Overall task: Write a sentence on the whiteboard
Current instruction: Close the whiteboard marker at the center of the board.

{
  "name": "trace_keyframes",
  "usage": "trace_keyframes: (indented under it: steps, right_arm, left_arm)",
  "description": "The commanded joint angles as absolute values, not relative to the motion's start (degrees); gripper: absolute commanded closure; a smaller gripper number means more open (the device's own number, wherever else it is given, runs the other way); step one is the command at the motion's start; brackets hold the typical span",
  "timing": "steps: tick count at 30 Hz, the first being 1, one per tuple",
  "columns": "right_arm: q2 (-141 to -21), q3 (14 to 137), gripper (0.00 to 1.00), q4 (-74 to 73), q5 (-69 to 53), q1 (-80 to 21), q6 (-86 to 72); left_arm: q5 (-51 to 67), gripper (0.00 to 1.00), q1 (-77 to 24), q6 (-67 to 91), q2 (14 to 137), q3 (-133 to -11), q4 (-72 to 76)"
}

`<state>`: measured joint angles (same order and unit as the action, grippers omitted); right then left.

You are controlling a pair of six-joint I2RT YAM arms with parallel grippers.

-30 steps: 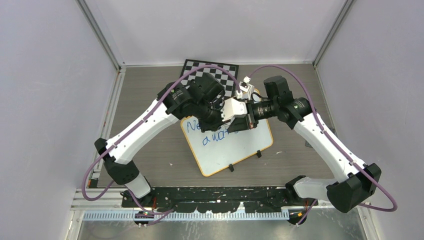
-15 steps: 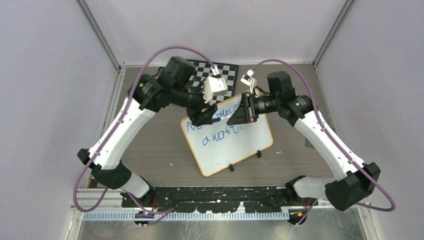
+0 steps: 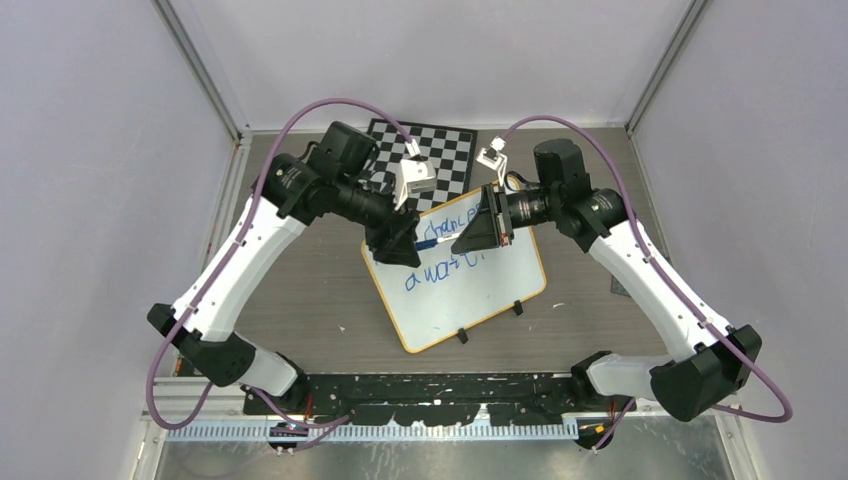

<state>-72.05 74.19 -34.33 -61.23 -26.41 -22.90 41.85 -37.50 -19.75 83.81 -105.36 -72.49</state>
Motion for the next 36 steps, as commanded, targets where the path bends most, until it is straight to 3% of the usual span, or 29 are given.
trace_keyframes:
  steps: [1,7,11,15,36]
  right_arm:
    - [-70.95,77.36,1.00,-33.75,-64.12,-27.30,-22.46]
    - [-71.10,77.74,1.00,-35.18,-63.77,-28.12,-20.95]
    - [-71.12,77.70,1.00,-35.50,-63.47,-28.33,-20.83]
    - [-71.43,77.53,1.00,-35.40,-63.43,-28.82,-20.81]
    - [-73.93,75.58,1.00,-34.45,-63.63,-34.99,-21.79]
  left_arm:
    - [47.76,0.43,-37.55,-15.98,84.38,-104.35,-69.83]
    - [49.69,0.59,-37.66,-13.91,85.57,-104.49,-68.20]
    - [50.97,0.85,-37.79,-13.51,85.86,-104.61,-67.40]
    - [51.21,1.00,-38.69,-12.37,86.27,-104.60,-66.48]
    - [50.99,1.00,-42.00,-11.21,89.24,-108.94,-63.43]
